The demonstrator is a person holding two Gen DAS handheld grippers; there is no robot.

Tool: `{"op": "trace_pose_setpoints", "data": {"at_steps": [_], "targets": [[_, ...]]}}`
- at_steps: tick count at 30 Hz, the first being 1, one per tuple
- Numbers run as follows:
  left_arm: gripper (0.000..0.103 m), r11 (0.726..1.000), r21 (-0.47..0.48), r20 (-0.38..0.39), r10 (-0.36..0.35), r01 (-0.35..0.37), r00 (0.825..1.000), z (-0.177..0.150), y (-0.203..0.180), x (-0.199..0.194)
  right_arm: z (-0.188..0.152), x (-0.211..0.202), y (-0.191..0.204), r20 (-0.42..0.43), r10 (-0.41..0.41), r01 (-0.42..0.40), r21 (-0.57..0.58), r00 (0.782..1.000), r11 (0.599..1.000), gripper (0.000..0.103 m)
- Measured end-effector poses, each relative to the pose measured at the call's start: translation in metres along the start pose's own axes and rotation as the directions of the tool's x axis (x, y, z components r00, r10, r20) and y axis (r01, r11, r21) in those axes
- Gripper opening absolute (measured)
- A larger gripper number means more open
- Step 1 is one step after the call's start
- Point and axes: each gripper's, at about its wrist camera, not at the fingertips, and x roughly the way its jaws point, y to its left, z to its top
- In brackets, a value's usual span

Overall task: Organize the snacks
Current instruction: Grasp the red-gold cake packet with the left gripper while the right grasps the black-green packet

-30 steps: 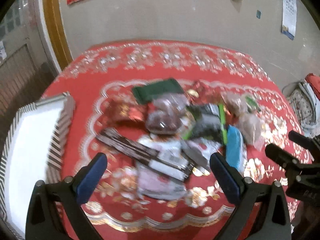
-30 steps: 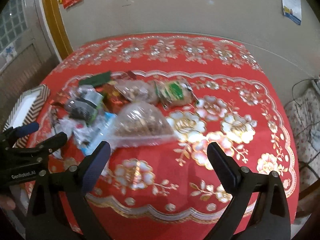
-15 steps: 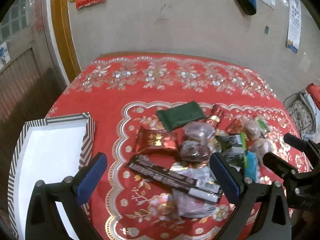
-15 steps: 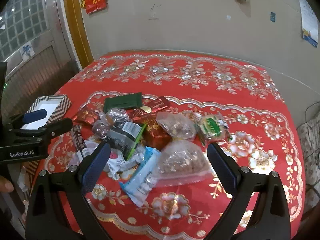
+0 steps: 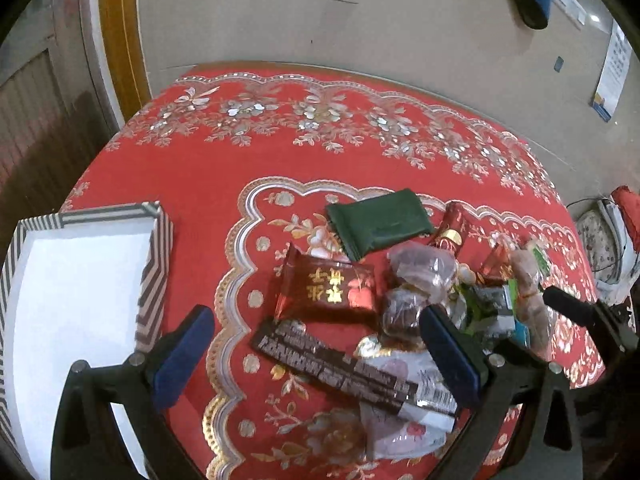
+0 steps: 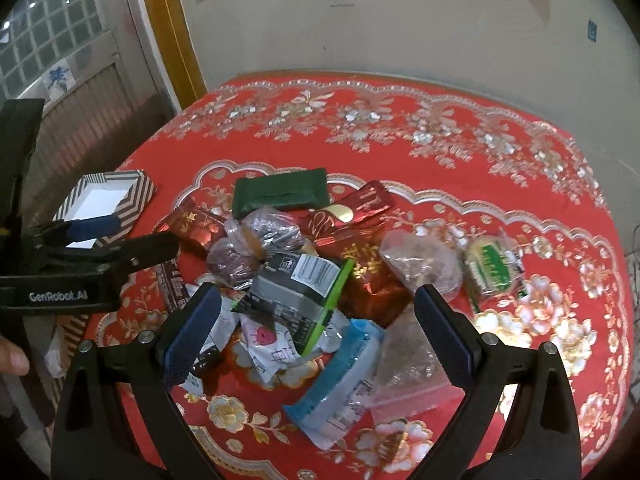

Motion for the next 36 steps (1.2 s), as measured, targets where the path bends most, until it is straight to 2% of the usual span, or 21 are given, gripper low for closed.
{"op": "trace_pose_setpoints", "data": {"at_steps": [7,10,14,19,22,28,31,34,36], "targets": [[0.103,1.000,-0.009,-0.045,0.018,-0.019,0.999,0.006,0.001,0.014,0.003,0.012,0.004,-0.028,0.013,-0.013,-0.004,1.000,1.000,0.098],[0.103,1.000,0.006,-0.050,0.031,-0.031,0.998,0.012,0.002,0.017,0.004,0.016,0.004,-0.038,0.015,-0.016,-0.008,0.999,1.000,0.098],[0.103,0.998,0.041,-0.096,0.059,-0.056,0.994,0.016,0.004,0.031,0.005,0.023,0.004,-0.052,0.027,-0.027,0.002,0.998,1.000,0.098],[0.103,0.996,0.068,-0.119,0.068,-0.061,0.991,0.019,0.002,0.042,0.005,0.027,0.006,-0.057,0.004,-0.005,-0.014,0.998,1.000,0.097],[0.095,0.997,0.062,-0.135,0.053,-0.045,0.989,0.018,0.002,0.045,0.006,0.028,0.003,-0.062,0.001,-0.001,0.004,0.998,1.000,0.091],[0.083,0.993,0.109,-0.169,0.058,-0.039,0.984,0.014,-0.003,0.055,0.007,0.032,0.000,-0.090,-0.023,0.024,0.010,0.996,1.000,0.089],[0.082,0.992,0.118,-0.171,0.060,-0.040,0.983,0.015,-0.004,0.056,0.006,0.040,0.000,-0.124,-0.009,0.010,0.007,0.992,1.000,0.073],[0.065,0.988,0.147,-0.160,0.074,-0.050,0.984,0.014,-0.006,0.053,0.005,0.040,-0.007,-0.115,0.020,-0.016,0.035,0.993,0.999,0.058],[0.062,0.986,0.160,-0.161,0.067,-0.041,0.985,0.013,-0.008,0.051,0.006,0.039,-0.010,-0.117,0.031,-0.027,0.036,0.993,0.999,0.049]]}}
